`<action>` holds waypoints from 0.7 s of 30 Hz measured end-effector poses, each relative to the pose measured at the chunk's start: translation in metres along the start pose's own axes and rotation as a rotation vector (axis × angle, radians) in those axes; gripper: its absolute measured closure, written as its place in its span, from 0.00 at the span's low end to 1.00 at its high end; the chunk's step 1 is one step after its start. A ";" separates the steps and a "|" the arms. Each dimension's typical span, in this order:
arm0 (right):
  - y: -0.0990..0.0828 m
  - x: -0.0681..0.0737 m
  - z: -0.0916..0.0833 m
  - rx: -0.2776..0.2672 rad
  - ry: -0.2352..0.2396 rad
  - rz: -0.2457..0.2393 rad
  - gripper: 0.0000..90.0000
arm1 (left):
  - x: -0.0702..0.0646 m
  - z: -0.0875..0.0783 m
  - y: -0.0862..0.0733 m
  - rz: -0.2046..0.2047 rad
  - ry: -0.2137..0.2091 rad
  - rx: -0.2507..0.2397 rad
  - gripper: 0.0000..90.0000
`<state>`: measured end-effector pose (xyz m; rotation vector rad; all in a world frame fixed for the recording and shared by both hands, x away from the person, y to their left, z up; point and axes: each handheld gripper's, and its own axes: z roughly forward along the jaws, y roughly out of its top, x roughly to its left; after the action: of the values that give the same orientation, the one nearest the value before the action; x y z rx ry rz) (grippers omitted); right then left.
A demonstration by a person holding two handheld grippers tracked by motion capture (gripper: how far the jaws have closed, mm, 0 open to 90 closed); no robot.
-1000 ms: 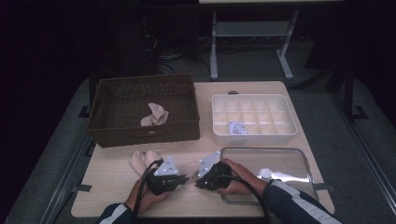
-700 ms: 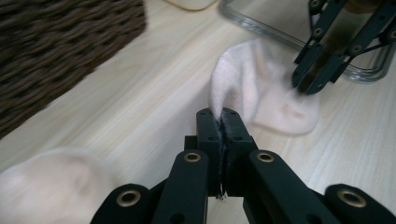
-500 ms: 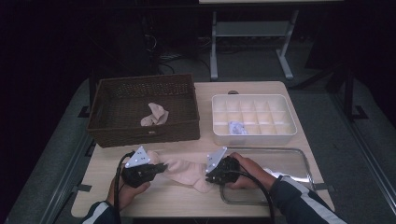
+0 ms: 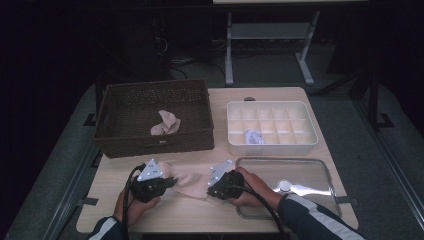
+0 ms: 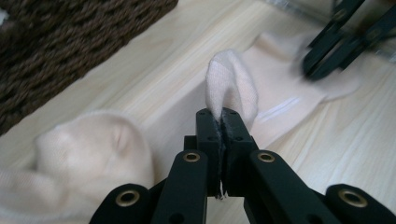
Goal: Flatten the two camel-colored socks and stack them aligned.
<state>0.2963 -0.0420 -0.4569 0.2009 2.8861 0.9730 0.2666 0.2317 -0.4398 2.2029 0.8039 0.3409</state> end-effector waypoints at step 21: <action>-0.018 -0.017 -0.020 0.003 -0.104 0.104 0.90 | -0.005 -0.021 -0.027 -0.117 0.040 -0.014 0.53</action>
<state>0.3086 -0.0712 -0.4513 0.3931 2.8067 0.9442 0.2409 0.2545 -0.4452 2.1312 0.9449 0.3327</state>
